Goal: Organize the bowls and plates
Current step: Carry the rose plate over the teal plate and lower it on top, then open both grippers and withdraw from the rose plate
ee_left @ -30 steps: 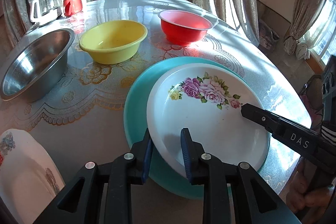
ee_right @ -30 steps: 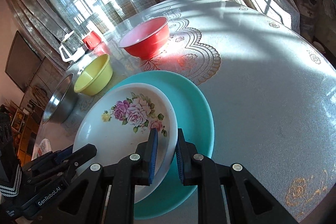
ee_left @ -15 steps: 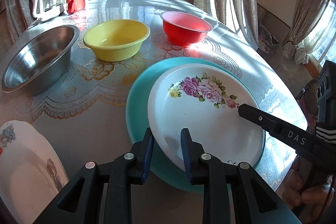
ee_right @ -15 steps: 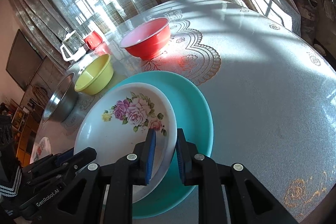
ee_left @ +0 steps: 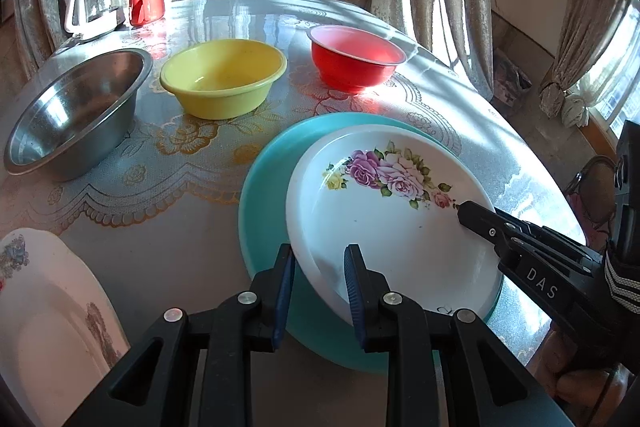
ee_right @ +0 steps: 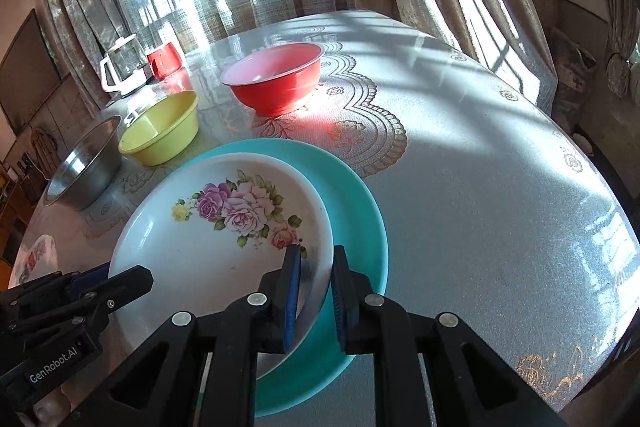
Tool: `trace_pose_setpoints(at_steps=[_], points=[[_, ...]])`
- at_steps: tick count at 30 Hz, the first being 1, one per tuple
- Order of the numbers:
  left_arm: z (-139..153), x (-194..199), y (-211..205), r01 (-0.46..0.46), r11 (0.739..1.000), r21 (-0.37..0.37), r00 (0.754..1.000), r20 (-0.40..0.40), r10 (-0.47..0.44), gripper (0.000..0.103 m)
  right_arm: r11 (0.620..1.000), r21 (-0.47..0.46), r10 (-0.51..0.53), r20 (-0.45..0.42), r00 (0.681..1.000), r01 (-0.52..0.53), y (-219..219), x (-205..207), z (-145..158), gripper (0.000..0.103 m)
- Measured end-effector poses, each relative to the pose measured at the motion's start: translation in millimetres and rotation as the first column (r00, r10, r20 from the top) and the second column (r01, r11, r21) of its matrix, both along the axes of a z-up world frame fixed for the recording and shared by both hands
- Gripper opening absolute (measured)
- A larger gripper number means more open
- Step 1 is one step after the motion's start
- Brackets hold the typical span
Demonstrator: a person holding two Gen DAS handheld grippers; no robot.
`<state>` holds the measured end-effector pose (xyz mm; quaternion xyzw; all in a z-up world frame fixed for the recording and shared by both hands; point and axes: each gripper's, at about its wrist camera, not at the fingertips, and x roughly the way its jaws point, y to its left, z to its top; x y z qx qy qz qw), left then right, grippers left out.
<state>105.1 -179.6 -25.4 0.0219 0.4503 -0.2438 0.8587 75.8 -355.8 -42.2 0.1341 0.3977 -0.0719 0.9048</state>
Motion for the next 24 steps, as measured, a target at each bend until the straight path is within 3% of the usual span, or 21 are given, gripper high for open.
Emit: trace_pose_setpoints(at_steps=[5, 11, 24], points=[[2, -3, 7, -0.008, 1.000, -0.013, 1.000, 0.006, 0.008, 0.035, 1.000, 0.029, -0.001, -0.005, 1.000, 0.001, 0, 2, -2, 0.020], [8, -11, 12, -0.013, 1.000, -0.009, 0.999, 0.031, 0.014, 0.037, 1.000, -0.012, 0.003, -0.012, 1.000, -0.003, 8, 2, -2, 0.026], [22, -20, 42, -0.077, 0.995, -0.058, 0.995, 0.054, 0.080, 0.037, 0.998, 0.030, -0.054, 0.009, 0.998, 0.054, 2, -8, 9, 0.040]])
